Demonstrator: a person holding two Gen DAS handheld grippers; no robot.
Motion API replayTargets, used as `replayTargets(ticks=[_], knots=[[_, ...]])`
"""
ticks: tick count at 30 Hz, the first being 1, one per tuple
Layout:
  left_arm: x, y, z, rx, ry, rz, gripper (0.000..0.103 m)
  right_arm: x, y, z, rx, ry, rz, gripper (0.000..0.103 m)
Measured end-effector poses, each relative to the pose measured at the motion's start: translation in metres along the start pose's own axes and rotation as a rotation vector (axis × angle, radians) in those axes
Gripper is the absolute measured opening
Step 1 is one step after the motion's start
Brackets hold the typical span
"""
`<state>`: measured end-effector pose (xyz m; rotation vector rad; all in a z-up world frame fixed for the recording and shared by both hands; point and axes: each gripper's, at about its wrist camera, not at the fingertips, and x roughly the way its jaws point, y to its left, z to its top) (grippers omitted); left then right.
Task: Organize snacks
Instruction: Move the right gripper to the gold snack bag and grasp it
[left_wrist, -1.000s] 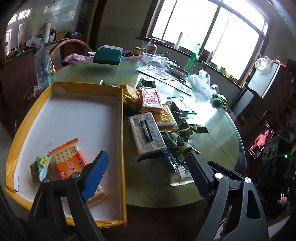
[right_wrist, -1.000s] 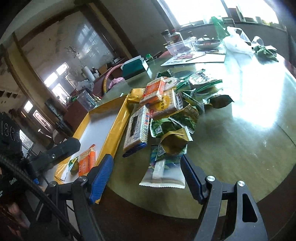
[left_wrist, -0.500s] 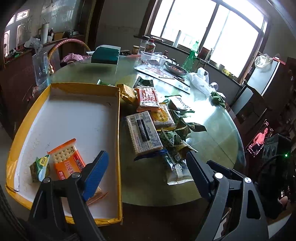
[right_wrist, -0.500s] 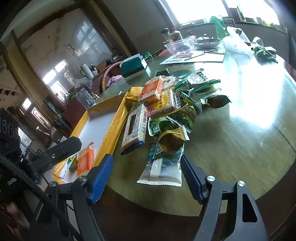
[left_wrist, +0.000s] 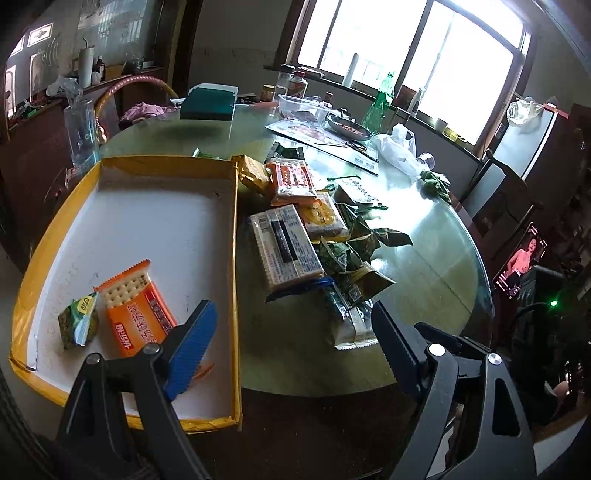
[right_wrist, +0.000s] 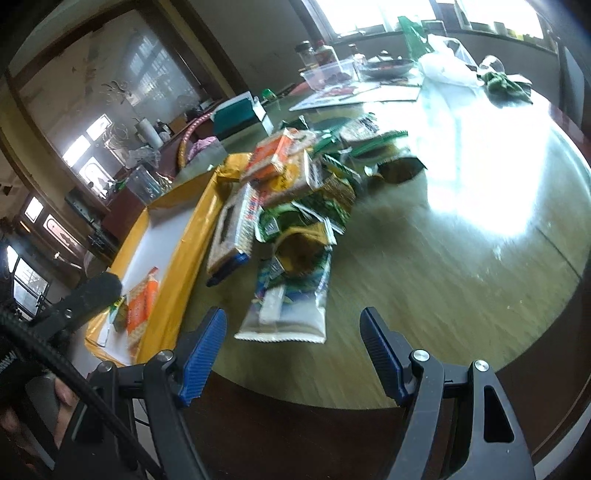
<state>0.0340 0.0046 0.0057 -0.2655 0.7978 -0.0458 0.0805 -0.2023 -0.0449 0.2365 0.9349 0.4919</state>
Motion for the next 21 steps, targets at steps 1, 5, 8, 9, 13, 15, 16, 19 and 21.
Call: replayTargets(ticks=[1, 5, 8, 9, 13, 15, 16, 19, 21], knots=[[0.001, 0.0, -0.001, 0.005, 0.003, 0.0, 0.086, 0.002, -0.001, -0.002, 0.003, 0.007, -0.002, 0.075], [0.002, 0.001, -0.002, 0.006, -0.001, 0.002, 0.086, 0.007, -0.007, -0.001, 0.024, 0.018, -0.006, 0.075], [0.003, 0.004, -0.002, -0.003, 0.002, -0.003, 0.086, 0.011, -0.007, 0.006, 0.034, 0.023, 0.01, 0.075], [0.003, 0.005, -0.003, -0.005, 0.002, -0.001, 0.086, 0.013, -0.007, 0.009, 0.034, 0.023, 0.008, 0.075], [0.004, 0.007, -0.004, -0.006, 0.006, -0.012, 0.086, 0.021, -0.009, 0.019, 0.054, 0.023, 0.003, 0.074], [0.004, 0.006, -0.004, -0.003, 0.008, -0.018, 0.086, 0.027, -0.011, 0.024, 0.069, 0.03, 0.007, 0.072], [0.005, 0.006, -0.004, 0.0, 0.01, -0.022, 0.086, 0.03, -0.012, 0.027, 0.077, 0.034, 0.008, 0.068], [0.005, 0.004, -0.004, 0.001, 0.014, -0.038, 0.086, 0.037, -0.011, 0.032, 0.084, 0.04, 0.007, 0.066], [0.005, 0.002, -0.004, 0.005, 0.019, -0.044, 0.086, 0.04, -0.01, 0.036, 0.09, 0.042, 0.009, 0.06]])
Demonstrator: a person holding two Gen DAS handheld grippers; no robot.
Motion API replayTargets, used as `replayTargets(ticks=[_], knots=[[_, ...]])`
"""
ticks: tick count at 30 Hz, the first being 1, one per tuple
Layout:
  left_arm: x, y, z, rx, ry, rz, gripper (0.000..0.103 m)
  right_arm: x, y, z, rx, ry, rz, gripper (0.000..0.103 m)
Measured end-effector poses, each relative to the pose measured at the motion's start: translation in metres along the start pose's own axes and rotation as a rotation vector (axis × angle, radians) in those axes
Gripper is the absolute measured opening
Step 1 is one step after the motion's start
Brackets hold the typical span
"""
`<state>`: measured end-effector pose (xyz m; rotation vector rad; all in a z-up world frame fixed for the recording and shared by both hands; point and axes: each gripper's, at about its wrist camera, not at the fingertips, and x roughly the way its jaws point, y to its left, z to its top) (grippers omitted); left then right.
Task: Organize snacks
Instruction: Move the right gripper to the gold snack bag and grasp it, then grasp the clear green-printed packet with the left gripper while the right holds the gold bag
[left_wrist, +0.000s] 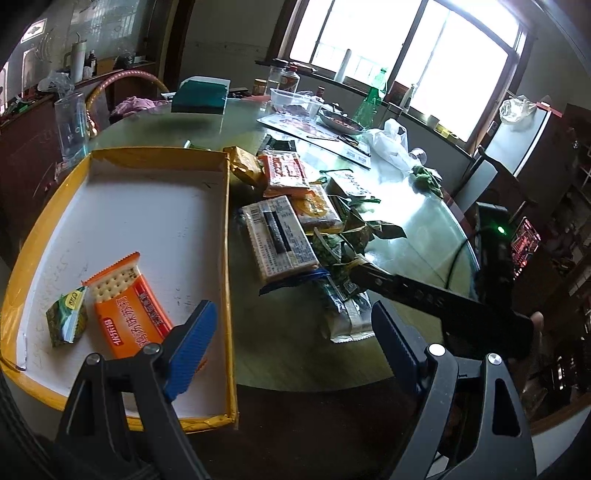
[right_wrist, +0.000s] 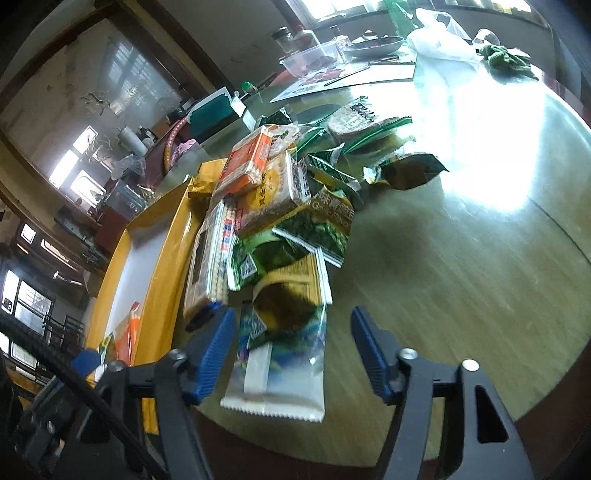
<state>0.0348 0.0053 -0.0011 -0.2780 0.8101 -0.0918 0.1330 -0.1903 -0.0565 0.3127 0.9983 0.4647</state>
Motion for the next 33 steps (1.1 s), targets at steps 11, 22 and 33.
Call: replayTargets(ticks=[11, 22, 33], knots=[[0.007, -0.012, -0.001, 0.025, 0.031, -0.007, 0.086, 0.002, -0.006, 0.004, 0.014, -0.018, 0.029, 0.035], [0.073, -0.056, -0.003, 0.105, 0.224, -0.045, 0.086, -0.048, -0.052, -0.015, 0.059, -0.116, -0.066, 0.035], [0.116, -0.079, -0.01, 0.225, 0.265, 0.083, 0.078, -0.053, -0.067, -0.023, 0.051, -0.114, -0.119, 0.035]])
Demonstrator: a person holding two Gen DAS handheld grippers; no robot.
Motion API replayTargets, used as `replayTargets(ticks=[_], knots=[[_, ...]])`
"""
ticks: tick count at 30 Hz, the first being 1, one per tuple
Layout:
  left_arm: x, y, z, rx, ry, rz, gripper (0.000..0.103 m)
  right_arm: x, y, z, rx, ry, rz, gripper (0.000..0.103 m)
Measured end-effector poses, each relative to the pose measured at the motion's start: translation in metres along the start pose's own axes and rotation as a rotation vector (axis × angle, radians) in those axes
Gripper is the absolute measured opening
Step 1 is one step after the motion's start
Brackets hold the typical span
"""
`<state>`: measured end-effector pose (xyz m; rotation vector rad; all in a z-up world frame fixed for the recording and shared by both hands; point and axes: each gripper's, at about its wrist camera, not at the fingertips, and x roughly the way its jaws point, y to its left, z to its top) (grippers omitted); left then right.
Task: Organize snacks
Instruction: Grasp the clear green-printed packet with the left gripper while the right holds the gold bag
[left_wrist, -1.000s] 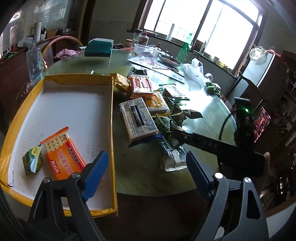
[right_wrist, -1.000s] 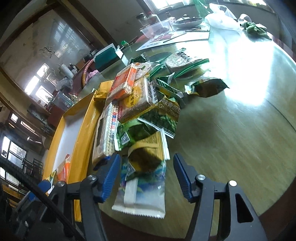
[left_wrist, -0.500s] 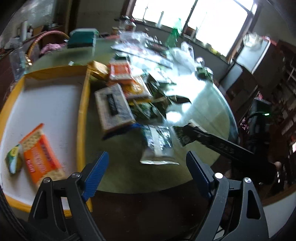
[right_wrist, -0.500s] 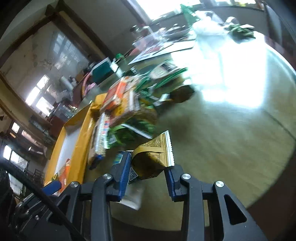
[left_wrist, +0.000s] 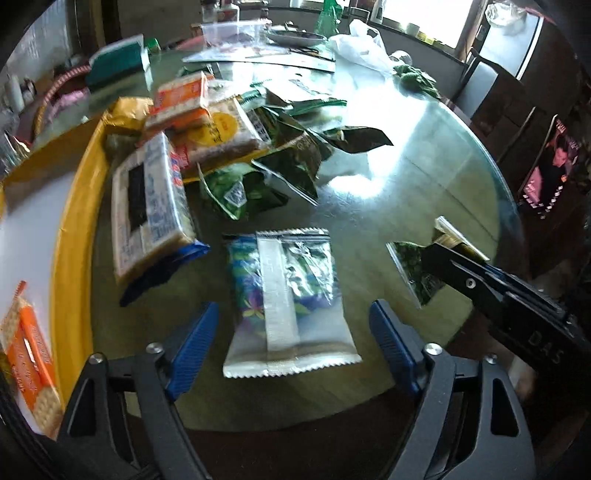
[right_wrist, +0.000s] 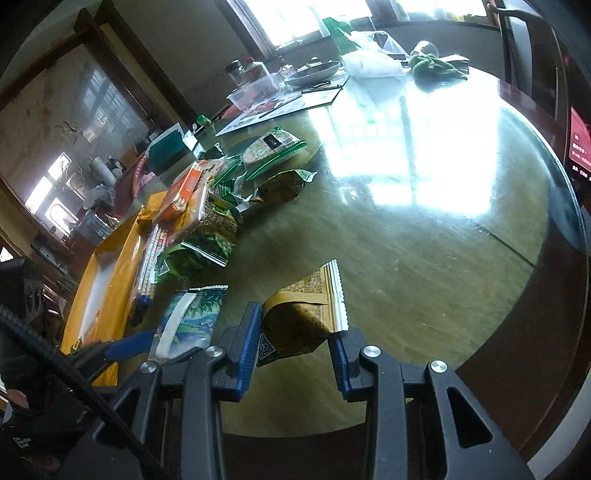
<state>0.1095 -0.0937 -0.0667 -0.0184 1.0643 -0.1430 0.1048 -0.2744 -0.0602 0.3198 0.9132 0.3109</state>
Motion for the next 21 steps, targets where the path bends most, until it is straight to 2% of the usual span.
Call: replayTargets(ticks=[3, 4, 8, 21], knots=[[0.001, -0.003, -0.002, 0.04, -0.018, 0.045, 0.071, 0.002, 0.002, 0.001, -0.007, 0.003, -0.001, 0.035], [-0.001, -0.003, -0.004, 0.051, -0.029, 0.059, 0.064, 0.003, 0.003, 0.001, -0.01, 0.004, -0.002, 0.035], [-0.005, 0.006, -0.009, 0.044, -0.041, 0.05, 0.058, 0.004, 0.006, 0.0, -0.02, 0.007, -0.007, 0.035], [-0.021, 0.013, -0.031, 0.046, -0.036, -0.021, 0.052, 0.005, 0.017, -0.002, -0.035, 0.009, -0.022, 0.035]])
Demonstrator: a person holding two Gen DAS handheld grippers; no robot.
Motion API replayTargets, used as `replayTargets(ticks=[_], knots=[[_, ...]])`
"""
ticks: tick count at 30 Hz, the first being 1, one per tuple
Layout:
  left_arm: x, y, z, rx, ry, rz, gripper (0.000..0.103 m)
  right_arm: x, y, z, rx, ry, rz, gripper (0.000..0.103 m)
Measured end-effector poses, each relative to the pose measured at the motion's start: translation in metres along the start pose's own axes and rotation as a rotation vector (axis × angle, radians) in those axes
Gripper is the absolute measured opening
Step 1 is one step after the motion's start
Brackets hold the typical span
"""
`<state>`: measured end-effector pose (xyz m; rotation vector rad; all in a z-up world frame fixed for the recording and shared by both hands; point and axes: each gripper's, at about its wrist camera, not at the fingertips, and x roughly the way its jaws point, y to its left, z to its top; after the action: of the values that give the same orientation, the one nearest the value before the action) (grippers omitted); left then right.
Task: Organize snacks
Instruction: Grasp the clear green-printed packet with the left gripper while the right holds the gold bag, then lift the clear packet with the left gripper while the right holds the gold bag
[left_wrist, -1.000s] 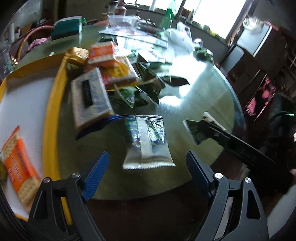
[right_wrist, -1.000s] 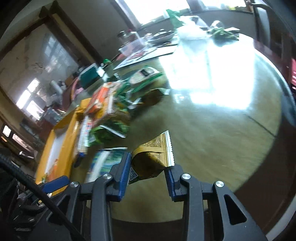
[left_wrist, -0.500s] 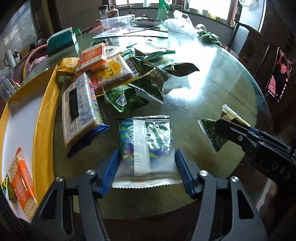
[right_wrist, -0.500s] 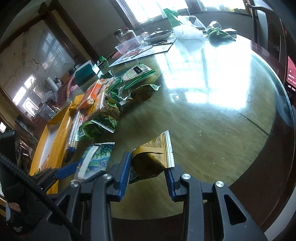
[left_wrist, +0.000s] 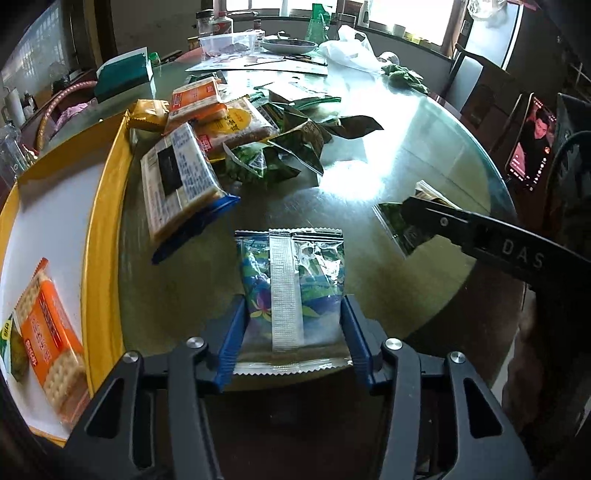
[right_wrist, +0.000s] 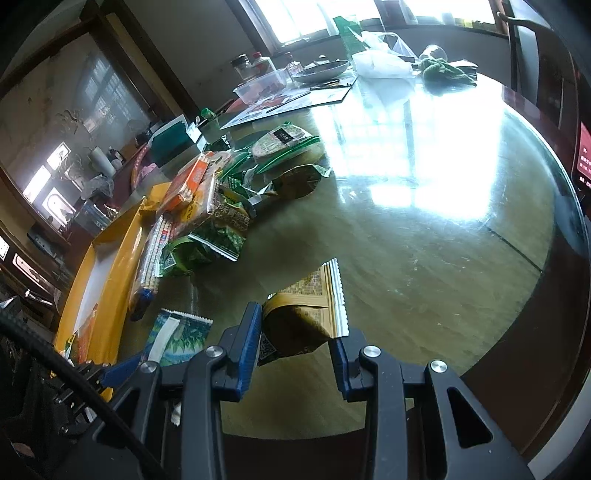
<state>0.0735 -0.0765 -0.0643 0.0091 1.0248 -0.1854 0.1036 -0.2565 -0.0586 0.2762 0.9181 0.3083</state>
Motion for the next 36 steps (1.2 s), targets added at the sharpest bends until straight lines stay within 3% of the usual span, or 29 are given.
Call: replayTargets(ticks=[14, 19, 23, 25, 29, 33, 36], knots=[[-0.013, 0.01, -0.006, -0.036, -0.026, -0.061, 0.048, -0.001, 0.017, -0.003, -0.021, -0.009, 0.001, 0.035], [-0.009, 0.009, -0.01, -0.017, -0.024, -0.036, 0.048, 0.002, 0.024, -0.003, -0.029, -0.004, 0.003, 0.035], [-0.008, 0.001, -0.012, 0.041, -0.027, 0.01, 0.058, 0.005, 0.029, -0.004, -0.039, 0.003, 0.001, 0.035], [-0.009, -0.003, -0.014, 0.064, -0.041, 0.032, 0.058, 0.006, 0.03, -0.004, -0.04, 0.005, 0.004, 0.035], [-0.005, 0.0, -0.015, 0.064, -0.032, 0.022, 0.057, 0.008, 0.031, -0.005, -0.041, 0.012, 0.003, 0.035], [-0.006, 0.001, -0.016, 0.065, -0.043, 0.003, 0.045, 0.007, 0.03, -0.005, -0.042, 0.011, 0.003, 0.035], [-0.013, 0.009, -0.013, 0.027, -0.065, -0.026, 0.028, 0.007, 0.031, -0.006, -0.04, 0.011, 0.003, 0.035]])
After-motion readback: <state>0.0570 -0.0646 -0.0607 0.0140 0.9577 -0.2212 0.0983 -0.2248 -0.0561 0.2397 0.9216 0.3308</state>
